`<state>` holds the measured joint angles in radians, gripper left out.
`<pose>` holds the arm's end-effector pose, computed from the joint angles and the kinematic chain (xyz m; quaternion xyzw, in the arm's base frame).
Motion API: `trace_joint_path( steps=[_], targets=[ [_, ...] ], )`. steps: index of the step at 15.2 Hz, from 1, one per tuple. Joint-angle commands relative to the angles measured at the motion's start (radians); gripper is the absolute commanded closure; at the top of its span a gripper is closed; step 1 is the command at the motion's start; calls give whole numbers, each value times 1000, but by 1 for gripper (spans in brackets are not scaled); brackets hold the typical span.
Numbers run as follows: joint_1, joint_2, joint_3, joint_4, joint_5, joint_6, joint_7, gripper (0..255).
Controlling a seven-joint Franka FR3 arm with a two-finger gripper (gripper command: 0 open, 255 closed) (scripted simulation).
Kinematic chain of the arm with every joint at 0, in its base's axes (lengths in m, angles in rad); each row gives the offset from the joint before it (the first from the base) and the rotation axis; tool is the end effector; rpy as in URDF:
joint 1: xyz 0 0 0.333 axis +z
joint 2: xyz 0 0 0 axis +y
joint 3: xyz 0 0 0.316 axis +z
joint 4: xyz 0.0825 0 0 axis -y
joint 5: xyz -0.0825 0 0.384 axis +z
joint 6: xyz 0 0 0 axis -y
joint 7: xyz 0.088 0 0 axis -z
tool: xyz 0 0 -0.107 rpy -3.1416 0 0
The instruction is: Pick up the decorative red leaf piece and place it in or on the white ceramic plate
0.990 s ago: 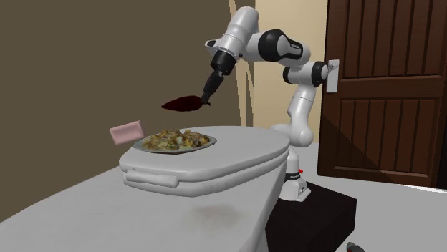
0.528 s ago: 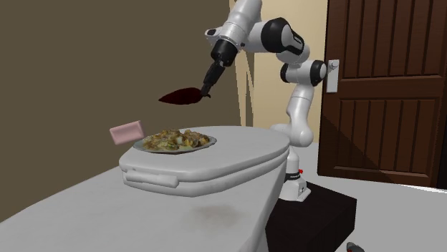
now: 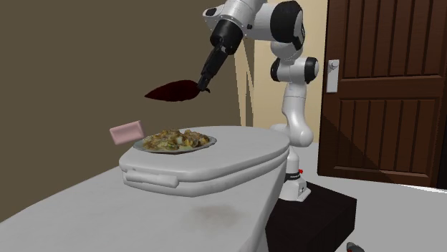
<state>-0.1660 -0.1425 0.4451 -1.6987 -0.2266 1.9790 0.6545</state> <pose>0.5259 0.1557 0.6785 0.9571 -0.1542 0.2426 0.0354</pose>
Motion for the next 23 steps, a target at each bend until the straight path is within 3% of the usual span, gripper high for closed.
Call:
trace_joint_path(
  steps=[1, 2, 17, 23],
  targets=[
    [13, 65, 38, 73, -46, -28, 54, 255],
    [20, 93, 51, 105, -66, -41, 73, 255],
    [16, 57, 40, -133, -73, 162, 121, 255],
    [16, 57, 40, -133, -73, 162, 121, 255]
  ],
)
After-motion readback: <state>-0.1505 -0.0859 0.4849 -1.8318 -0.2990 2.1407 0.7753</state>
